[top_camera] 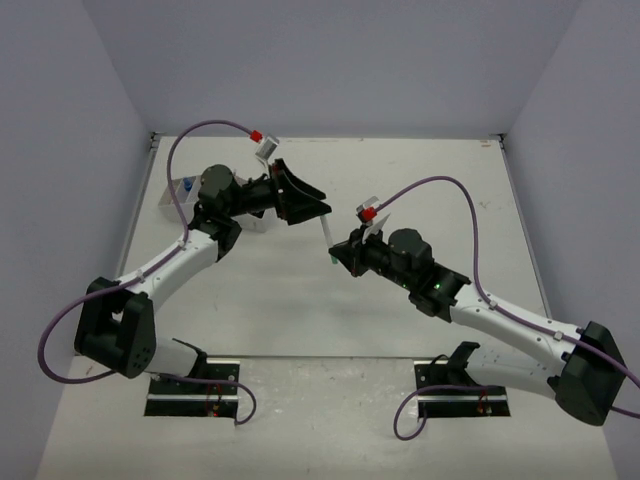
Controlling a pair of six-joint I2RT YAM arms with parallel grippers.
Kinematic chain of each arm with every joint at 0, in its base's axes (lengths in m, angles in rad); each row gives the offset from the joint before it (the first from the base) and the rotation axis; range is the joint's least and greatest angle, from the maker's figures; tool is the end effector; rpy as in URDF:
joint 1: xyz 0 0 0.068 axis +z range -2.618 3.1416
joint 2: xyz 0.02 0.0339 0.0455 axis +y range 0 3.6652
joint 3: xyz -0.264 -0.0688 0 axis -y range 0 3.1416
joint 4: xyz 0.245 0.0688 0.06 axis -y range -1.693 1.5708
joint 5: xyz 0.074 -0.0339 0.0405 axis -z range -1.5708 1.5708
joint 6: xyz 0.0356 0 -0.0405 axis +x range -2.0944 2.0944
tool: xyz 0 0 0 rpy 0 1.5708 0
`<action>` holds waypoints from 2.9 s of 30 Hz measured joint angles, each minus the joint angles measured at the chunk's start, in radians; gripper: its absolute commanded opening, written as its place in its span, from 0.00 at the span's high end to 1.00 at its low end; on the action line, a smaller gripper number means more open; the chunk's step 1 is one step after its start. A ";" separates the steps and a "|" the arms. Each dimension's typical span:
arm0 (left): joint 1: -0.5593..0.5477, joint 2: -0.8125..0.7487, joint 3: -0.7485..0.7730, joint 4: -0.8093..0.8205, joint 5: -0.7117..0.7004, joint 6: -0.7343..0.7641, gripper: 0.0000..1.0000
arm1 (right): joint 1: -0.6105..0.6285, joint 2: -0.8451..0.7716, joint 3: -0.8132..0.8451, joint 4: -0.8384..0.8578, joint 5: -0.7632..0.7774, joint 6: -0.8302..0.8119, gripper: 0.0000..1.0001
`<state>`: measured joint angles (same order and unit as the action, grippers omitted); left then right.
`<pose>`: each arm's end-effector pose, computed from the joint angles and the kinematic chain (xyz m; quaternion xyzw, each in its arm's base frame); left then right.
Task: Sort the stationery into containers
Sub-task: Pick up the pen from the center of the board, then place the pen in the storage box, then reset both arms
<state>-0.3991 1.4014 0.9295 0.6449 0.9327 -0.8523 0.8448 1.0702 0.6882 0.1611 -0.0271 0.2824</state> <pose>0.2789 -0.1487 0.3322 0.2063 0.6373 -0.6350 0.3848 0.1652 0.1875 0.2854 -0.2248 0.7477 0.3427 0.5225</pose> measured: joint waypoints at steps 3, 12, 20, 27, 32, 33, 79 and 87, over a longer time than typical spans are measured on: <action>-0.003 0.044 0.000 0.000 0.014 -0.001 0.26 | 0.000 0.000 0.003 0.010 -0.017 -0.006 1.00; -0.028 0.085 0.000 -0.003 0.050 0.007 0.78 | -0.004 -0.002 0.036 0.019 -0.008 -0.026 1.00; -0.040 0.085 0.016 -0.015 0.054 0.063 1.00 | -0.010 0.019 0.079 0.009 0.012 -0.034 0.48; -0.056 0.072 0.197 -0.442 -0.381 0.290 1.00 | -0.015 0.025 0.104 -0.036 0.130 -0.041 0.01; 0.052 0.066 0.349 -0.656 -0.843 0.422 1.00 | -0.016 0.024 0.105 -0.095 0.260 -0.034 0.01; 0.100 0.066 0.365 -0.666 -0.910 0.435 1.00 | -0.016 0.024 0.105 -0.106 0.275 -0.031 0.01; 0.133 -0.238 0.193 -0.777 -1.159 0.451 0.00 | -0.021 -0.025 0.439 -0.529 0.482 0.038 0.01; 0.137 -0.558 0.148 -0.848 -1.178 0.455 0.00 | -0.021 -0.393 0.462 -0.721 0.761 0.071 0.01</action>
<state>-0.2620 0.8433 1.0779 -0.2029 -0.2454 -0.3978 0.8234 0.6770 1.1497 -0.5594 0.7341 0.3529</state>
